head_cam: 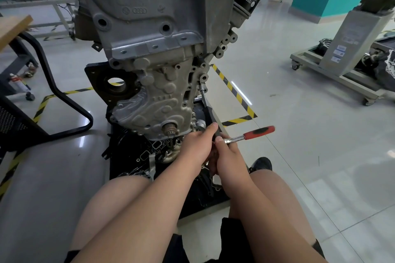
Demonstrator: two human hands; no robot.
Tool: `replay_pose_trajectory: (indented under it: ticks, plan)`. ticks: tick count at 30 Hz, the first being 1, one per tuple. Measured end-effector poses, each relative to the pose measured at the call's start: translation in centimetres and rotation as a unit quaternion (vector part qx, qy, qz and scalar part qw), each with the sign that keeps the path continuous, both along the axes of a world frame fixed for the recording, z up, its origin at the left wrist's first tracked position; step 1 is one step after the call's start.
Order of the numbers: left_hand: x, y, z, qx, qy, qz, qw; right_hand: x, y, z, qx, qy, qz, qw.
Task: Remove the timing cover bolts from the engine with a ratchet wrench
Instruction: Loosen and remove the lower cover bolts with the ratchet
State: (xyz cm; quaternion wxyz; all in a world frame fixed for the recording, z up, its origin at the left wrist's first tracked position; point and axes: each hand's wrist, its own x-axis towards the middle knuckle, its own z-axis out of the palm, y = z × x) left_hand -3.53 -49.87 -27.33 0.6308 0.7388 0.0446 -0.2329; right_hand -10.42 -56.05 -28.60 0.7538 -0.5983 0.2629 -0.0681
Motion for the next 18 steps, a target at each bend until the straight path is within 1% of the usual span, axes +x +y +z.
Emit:
replay_pose_trajectory:
  ticks: [3, 4, 6, 12, 16, 18]
  plan:
    - [-0.21, 0.09, 0.01, 0.007, 0.011, -0.016, 1.0, 0.21, -0.07, 0.26, 0.156, -0.027, 0.024, 0.987]
    - [-0.23, 0.16, -0.03, 0.009, 0.012, -0.019, 1.0, 0.22, -0.1, 0.3, 0.187, -0.026, 0.035, 0.981]
    - [-0.21, 0.24, -0.1, 0.015, 0.007, -0.021, 1.0, 0.27, -0.22, 0.23, 0.215, -0.024, 0.053, 0.975]
    - [-0.27, 0.23, -0.24, 0.005, 0.004, -0.02, 1.0, 0.48, -0.28, 0.12, 0.252, -0.018, 0.062, 0.966]
    - [-0.31, 0.2, -0.29, 0.003, 0.0, -0.02, 1.0, 0.4, -0.21, 0.0, 0.233, -0.019, 0.059, 0.971]
    - [-0.32, 0.15, -0.32, -0.002, -0.005, -0.019, 1.0, 0.26, -0.18, -0.04, 0.201, -0.021, 0.055, 0.978]
